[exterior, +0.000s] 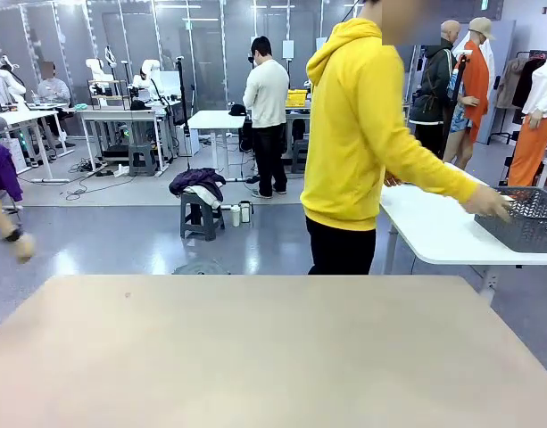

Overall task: Fold the towels and place them in the basket.
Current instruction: When a person lays out a Towel with hook on the table, fold it in half twice.

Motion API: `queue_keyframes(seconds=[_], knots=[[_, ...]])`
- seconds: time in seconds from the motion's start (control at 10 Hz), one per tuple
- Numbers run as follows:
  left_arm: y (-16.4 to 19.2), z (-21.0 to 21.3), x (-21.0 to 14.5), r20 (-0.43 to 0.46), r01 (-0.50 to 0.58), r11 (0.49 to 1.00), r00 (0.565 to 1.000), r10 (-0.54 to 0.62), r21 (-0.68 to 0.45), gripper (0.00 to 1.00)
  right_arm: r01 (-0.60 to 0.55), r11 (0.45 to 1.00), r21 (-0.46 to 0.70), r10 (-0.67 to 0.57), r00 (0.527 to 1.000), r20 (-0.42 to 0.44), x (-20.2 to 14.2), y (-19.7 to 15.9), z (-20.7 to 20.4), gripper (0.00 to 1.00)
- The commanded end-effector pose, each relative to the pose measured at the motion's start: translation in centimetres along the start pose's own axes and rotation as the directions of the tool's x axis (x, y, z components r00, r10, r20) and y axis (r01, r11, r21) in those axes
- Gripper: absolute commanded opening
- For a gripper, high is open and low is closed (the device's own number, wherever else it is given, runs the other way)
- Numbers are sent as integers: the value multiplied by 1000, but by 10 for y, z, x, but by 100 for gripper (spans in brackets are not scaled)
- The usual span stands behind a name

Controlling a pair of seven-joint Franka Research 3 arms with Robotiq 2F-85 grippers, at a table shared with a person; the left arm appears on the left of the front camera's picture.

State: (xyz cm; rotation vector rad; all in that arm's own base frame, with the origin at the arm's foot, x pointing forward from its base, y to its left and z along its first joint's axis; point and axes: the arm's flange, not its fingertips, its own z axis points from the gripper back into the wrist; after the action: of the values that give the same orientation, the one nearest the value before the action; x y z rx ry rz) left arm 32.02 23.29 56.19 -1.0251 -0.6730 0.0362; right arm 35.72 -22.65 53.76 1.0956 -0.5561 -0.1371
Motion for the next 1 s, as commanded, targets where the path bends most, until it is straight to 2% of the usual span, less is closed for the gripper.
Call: queue_keyframes(seconds=[0.0, 0.9], knots=[[-1, 3, 2, -13, 8, 1000, 1000, -8, -3, 100, -2, 1000, 8, 2, 1000, -1, 0, 1, 0, 100], [-1, 3, 2, -13, 8, 1000, 1000, -8, -3, 100, -2, 1000, 8, 2, 1000, -1, 0, 1, 0, 100]])
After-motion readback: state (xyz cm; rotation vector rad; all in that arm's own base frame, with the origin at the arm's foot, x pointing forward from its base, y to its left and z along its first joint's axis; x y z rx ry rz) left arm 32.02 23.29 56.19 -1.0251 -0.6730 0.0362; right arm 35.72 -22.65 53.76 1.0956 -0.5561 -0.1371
